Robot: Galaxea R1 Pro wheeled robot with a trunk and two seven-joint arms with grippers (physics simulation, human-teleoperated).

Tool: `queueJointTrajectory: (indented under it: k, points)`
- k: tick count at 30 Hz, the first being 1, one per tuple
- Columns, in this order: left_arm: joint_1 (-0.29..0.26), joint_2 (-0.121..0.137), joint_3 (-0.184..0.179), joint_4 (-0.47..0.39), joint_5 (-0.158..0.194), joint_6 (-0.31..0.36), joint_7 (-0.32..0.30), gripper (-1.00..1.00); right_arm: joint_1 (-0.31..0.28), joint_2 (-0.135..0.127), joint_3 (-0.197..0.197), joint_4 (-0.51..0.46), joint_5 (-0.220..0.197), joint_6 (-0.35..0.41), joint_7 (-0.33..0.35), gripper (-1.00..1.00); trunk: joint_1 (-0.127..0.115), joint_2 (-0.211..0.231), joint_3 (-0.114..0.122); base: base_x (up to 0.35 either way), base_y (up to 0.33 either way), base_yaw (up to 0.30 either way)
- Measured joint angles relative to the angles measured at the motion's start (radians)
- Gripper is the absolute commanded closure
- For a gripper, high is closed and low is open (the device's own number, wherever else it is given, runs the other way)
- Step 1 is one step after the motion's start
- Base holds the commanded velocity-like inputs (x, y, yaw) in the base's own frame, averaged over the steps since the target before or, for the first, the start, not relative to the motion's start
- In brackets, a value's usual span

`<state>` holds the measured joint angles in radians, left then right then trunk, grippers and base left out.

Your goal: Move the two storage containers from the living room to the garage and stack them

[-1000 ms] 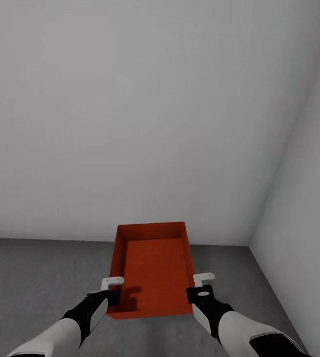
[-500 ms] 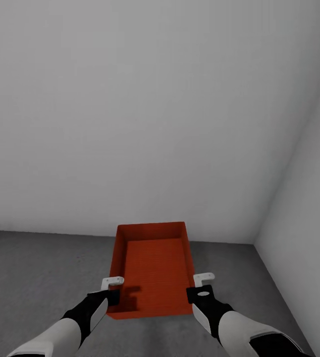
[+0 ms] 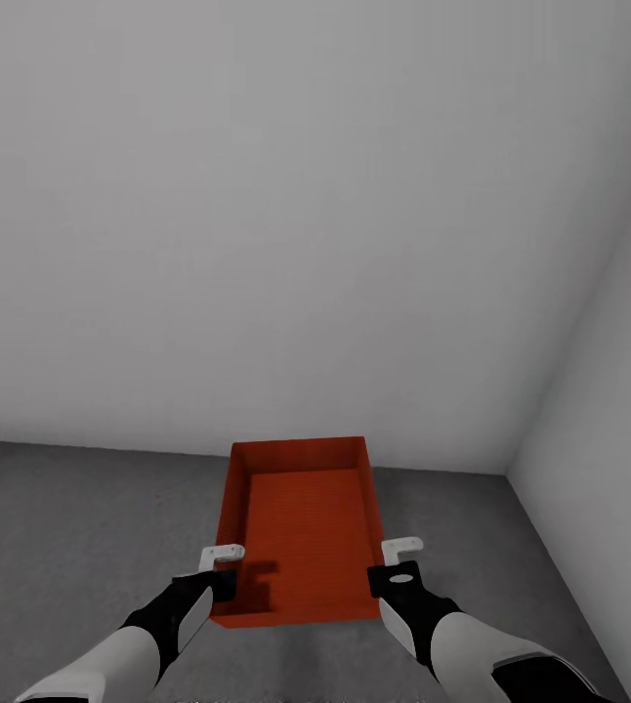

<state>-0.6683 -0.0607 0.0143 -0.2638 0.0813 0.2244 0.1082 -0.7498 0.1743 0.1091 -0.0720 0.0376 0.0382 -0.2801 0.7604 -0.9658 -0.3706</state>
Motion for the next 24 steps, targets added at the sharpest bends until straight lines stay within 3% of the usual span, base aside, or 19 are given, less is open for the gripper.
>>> queueJointTrajectory:
  k: [24]
  points:
    - [0.000,0.000,-0.002,0.000,0.002,-0.005,0.000,1.00,0.000,0.000,0.001,0.000,-0.001,-0.006,-0.001,1.00,0.092,-0.168,-0.114,0.000,0.000,-0.096]
